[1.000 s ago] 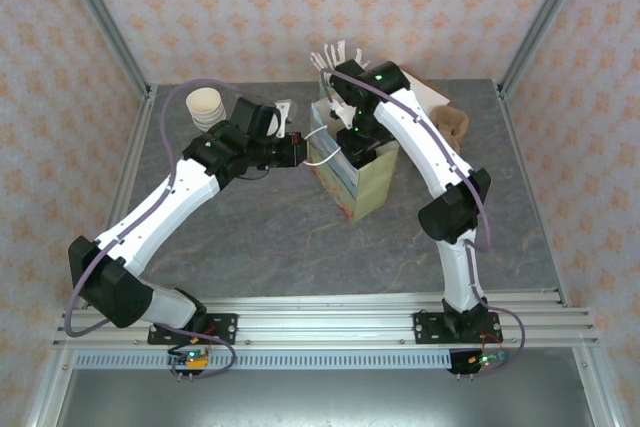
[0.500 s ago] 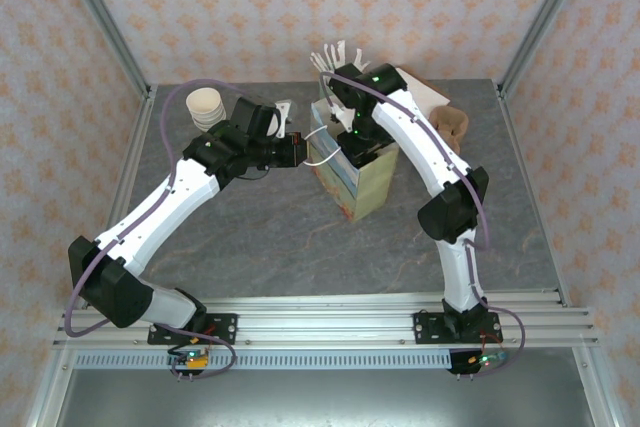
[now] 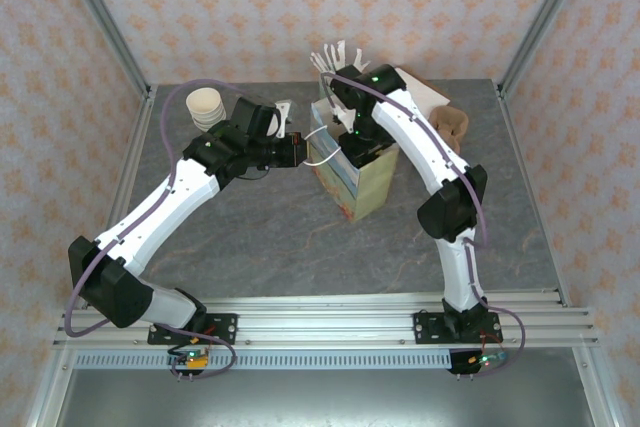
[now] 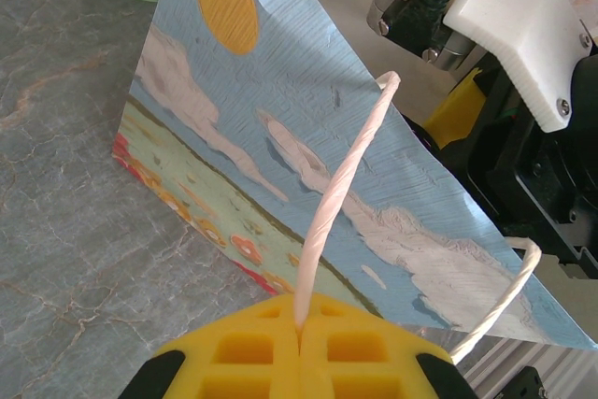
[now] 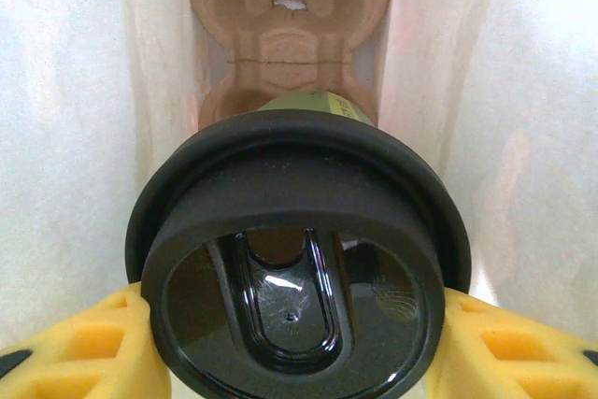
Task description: Pack the takeout coffee
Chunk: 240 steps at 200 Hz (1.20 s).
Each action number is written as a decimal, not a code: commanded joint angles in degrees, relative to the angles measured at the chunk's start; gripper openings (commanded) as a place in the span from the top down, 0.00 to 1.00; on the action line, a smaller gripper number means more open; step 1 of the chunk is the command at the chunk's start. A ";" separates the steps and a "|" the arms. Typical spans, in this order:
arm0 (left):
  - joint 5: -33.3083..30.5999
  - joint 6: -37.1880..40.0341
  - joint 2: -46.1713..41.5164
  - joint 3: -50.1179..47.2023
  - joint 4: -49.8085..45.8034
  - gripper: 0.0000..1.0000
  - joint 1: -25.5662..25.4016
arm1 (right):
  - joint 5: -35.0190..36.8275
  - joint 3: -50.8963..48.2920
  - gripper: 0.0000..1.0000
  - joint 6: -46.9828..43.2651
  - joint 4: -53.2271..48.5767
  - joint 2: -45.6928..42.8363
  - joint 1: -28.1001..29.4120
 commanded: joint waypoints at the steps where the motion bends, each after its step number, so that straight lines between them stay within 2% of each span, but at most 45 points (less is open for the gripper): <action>1: -0.80 0.48 -0.90 0.96 -1.36 1.00 -0.34 | 0.38 -0.67 0.55 0.45 -2.57 0.99 -0.30; 240: -0.85 0.43 -1.25 0.34 -1.44 1.00 -0.39 | -2.51 -5.89 0.57 -0.41 3.04 0.91 -1.00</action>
